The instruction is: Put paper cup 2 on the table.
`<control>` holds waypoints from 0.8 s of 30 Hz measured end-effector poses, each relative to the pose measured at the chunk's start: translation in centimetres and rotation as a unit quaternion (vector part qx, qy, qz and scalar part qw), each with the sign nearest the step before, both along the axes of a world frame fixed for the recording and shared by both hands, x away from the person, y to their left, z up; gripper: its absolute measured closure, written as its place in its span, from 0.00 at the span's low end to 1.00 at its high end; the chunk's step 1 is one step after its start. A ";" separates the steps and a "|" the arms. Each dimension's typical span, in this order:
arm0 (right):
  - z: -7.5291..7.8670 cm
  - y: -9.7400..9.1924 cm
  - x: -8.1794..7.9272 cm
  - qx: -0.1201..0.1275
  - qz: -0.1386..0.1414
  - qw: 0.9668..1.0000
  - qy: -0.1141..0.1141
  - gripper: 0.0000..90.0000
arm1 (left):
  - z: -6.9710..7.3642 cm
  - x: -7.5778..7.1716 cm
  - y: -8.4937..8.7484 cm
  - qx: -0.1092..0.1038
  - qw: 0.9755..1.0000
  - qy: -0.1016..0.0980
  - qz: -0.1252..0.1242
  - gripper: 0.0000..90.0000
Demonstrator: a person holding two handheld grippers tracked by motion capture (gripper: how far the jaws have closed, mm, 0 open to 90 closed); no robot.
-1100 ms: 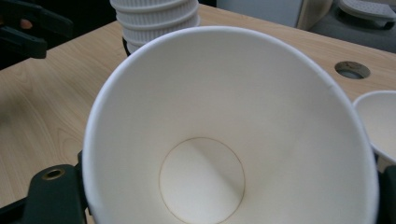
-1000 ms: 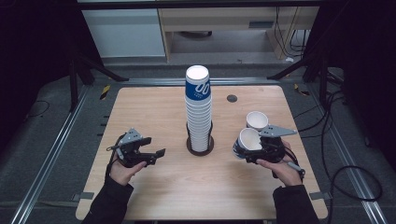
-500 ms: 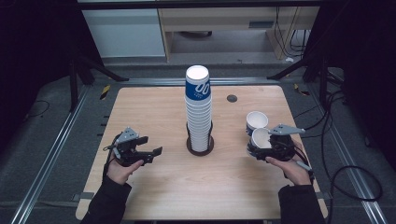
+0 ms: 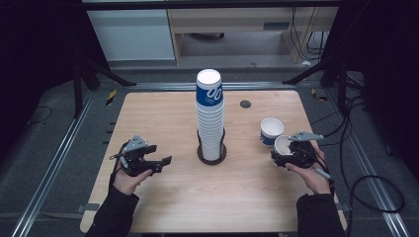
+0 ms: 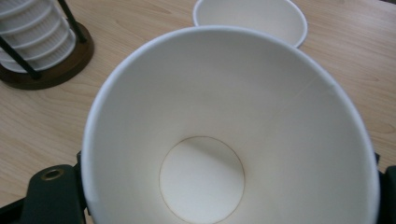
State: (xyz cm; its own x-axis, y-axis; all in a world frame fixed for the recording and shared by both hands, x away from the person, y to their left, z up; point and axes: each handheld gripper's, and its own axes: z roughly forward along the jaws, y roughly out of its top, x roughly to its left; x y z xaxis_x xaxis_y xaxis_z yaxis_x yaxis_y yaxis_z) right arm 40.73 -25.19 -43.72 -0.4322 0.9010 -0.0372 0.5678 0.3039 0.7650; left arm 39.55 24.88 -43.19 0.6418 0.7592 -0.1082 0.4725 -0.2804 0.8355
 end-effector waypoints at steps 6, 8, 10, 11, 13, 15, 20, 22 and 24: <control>-0.9 -0.6 0.7 -0.016 -0.018 1.000 0.014 0.20 | -0.1 0.1 0.0 0.004 1.000 0.002 0.001 0.22; -1.2 -0.7 0.9 -0.014 -0.023 0.999 0.019 0.20 | -0.1 0.1 0.0 0.003 1.000 0.002 0.001 0.22; -1.5 -1.0 1.2 -0.017 -0.028 0.999 0.023 0.20 | -0.2 0.1 0.0 0.004 1.000 0.003 0.002 0.22; -1.6 -1.0 1.3 -0.020 -0.030 0.999 0.024 0.20 | -0.2 0.1 0.1 0.004 1.000 0.004 0.003 0.22; -1.8 -1.1 1.6 -0.023 -0.034 0.999 0.026 0.20 | -0.3 0.2 0.1 0.005 1.000 0.004 0.005 0.22; -2.0 -1.2 1.8 -0.026 -0.038 0.999 0.029 0.20 | -0.3 0.2 0.1 0.006 1.000 0.005 0.004 0.22; -2.4 -1.3 2.1 -0.037 -0.045 0.998 0.034 0.19 | -0.5 0.3 0.1 0.009 1.000 0.007 0.005 0.22; -2.5 -1.2 2.2 -0.041 -0.047 0.997 0.036 0.19 | -0.5 0.3 0.1 0.011 1.000 0.008 0.005 0.22; -2.6 -1.1 2.3 -0.039 -0.046 0.997 0.041 0.19 | -0.6 0.3 0.0 0.012 1.000 0.009 0.004 0.22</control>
